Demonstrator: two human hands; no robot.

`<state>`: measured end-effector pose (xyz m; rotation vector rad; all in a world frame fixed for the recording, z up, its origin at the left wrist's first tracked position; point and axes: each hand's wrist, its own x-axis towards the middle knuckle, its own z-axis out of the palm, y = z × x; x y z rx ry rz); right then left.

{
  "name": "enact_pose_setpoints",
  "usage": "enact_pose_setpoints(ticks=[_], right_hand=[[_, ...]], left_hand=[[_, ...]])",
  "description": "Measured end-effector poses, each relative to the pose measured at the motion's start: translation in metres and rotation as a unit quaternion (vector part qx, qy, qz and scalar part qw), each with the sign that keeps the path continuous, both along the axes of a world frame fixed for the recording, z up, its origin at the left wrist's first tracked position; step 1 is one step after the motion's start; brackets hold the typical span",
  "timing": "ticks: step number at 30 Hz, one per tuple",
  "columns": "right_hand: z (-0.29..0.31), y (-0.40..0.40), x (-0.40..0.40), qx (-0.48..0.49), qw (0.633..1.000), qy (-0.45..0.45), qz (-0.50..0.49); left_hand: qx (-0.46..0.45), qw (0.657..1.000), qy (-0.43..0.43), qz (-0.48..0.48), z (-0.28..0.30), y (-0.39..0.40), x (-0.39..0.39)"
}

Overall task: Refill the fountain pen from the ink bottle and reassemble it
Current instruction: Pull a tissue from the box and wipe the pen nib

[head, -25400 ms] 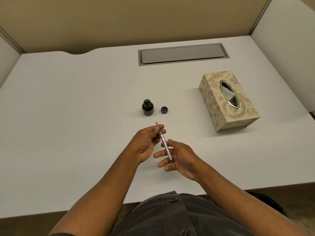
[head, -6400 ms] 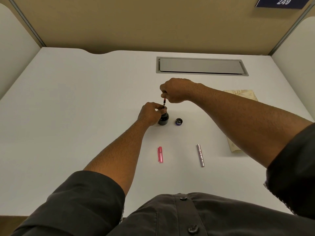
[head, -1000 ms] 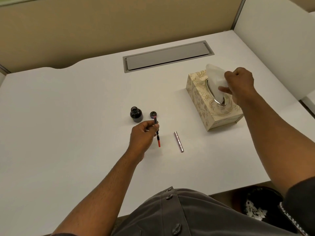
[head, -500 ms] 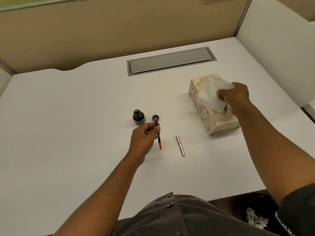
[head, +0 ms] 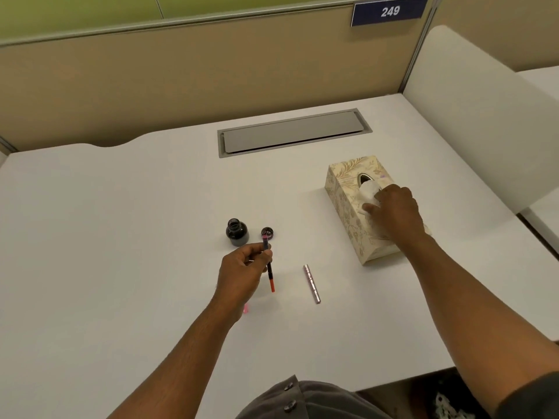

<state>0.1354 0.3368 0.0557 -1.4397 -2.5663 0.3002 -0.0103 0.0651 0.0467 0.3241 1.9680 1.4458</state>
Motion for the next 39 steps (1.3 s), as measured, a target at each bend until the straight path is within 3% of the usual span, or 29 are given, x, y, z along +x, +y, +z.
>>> enact_pose_setpoints(ticks=[3, 8, 12, 17, 22, 27, 31, 39], right_hand=[[0.005, -0.002, 0.002, -0.033, 0.997, 0.059, -0.034], [0.019, -0.017, -0.004, -0.01, 0.989, 0.15, -0.005], [0.025, -0.047, -0.024, -0.1, 0.976, 0.195, 0.014], [0.005, -0.102, -0.049, -0.266, 0.934, 0.235, 0.028], [-0.009, -0.134, -0.065, -0.458, 0.832, 0.311, -0.025], [-0.006, -0.139, -0.067, -0.504, 0.807, 0.306, 0.008], [0.0, -0.139, -0.065, -0.55, 0.774, 0.312, 0.023], [0.003, -0.135, -0.061, -0.593, 0.75, 0.293, 0.015]], left_hand=[[-0.002, 1.0, 0.004, 0.001, 0.001, 0.0, -0.001], [-0.001, 1.0, 0.0, -0.002, 0.003, 0.0, 0.0], [0.006, 1.0, 0.002, -0.003, 0.004, 0.001, 0.003], [0.01, 1.0, 0.007, -0.007, 0.003, 0.003, 0.008], [-0.003, 1.0, 0.021, -0.012, 0.003, 0.003, 0.009], [-0.024, 0.999, 0.037, -0.004, 0.002, 0.003, 0.01], [-0.064, 0.995, 0.082, -0.002, -0.003, 0.002, 0.009], [-0.082, 0.958, 0.275, -0.019, -0.013, -0.003, 0.014]])
